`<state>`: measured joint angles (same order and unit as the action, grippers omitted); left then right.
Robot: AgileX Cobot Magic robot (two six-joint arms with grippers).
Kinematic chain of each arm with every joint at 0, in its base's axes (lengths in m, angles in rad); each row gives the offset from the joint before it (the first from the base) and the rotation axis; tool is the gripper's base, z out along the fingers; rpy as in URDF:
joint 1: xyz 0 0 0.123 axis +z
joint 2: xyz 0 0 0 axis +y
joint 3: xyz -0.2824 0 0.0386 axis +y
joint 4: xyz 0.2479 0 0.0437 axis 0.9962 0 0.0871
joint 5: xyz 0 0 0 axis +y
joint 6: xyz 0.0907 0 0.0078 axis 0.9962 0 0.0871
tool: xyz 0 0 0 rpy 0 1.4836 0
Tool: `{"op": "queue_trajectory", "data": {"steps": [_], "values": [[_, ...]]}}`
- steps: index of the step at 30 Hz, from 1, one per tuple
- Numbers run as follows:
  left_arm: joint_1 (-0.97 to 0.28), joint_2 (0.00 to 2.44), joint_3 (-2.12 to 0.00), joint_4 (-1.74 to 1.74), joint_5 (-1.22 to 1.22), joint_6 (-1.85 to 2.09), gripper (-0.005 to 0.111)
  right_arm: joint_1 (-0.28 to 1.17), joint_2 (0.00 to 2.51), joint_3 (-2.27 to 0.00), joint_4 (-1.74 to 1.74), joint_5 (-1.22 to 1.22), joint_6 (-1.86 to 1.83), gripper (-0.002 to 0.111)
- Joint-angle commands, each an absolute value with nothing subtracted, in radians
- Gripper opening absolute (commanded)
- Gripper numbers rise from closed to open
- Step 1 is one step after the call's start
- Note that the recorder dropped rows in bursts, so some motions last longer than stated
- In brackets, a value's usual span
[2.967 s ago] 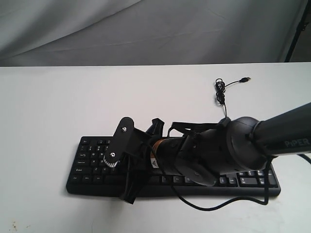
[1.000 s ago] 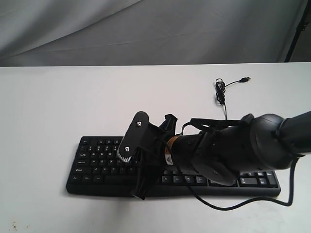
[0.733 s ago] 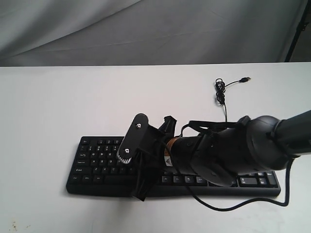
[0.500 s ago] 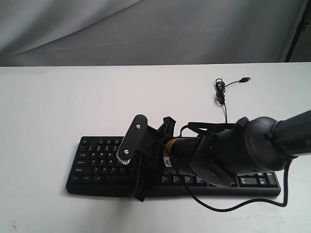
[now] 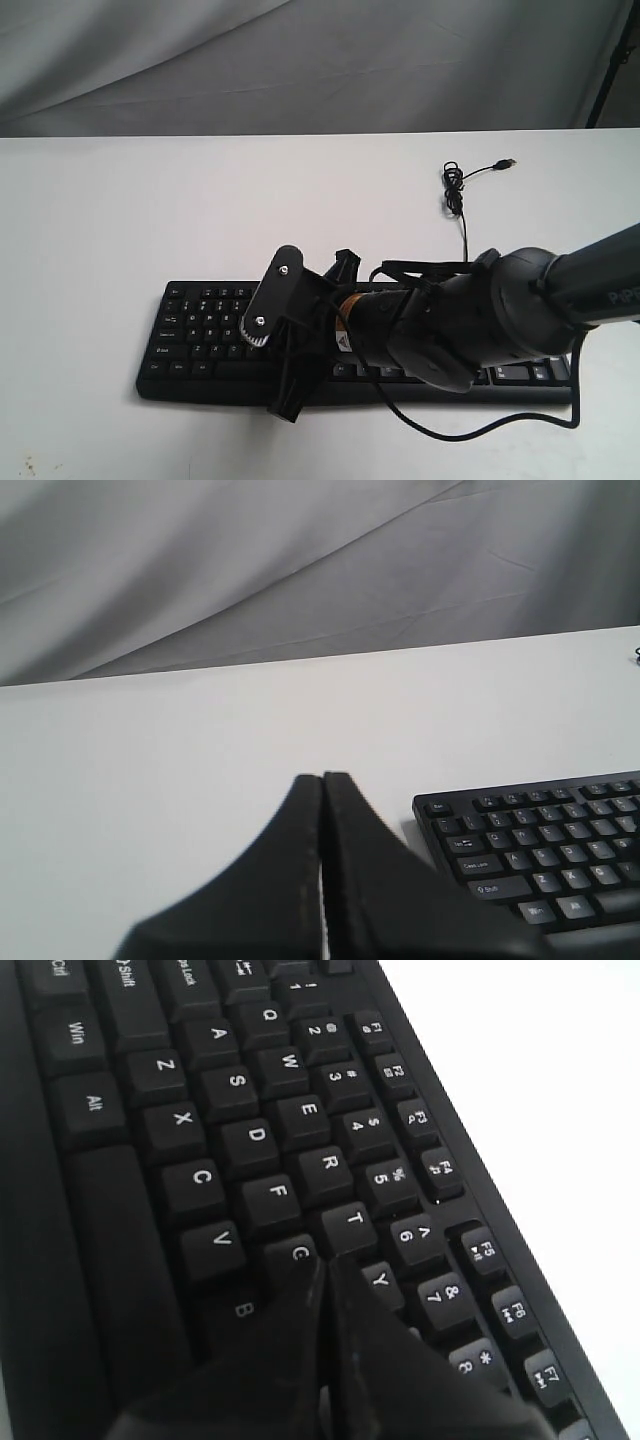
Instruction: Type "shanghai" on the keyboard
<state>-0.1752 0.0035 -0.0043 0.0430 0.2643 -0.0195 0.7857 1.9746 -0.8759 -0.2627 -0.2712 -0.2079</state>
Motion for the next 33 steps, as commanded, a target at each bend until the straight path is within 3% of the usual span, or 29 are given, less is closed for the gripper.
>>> {"op": "queue_trajectory", "data": {"steps": [1, 27, 33], "values": [[-0.179, 0.0, 0.0, 0.048, 0.259, -0.022, 0.0, 0.778, 1.976, -0.87, -0.259, -0.285, -0.208, 0.0], [-0.179, 0.0, 0.0, 0.048, 0.259, -0.022, 0.0, 0.778, 1.972, -0.88, -0.259, -0.277, -0.21, 0.0], [-0.179, 0.0, 0.0, 0.048, 0.259, -0.022, 0.0, 0.811, 1.948, -0.98, -0.275, -0.153, -0.21, 0.0]]}}
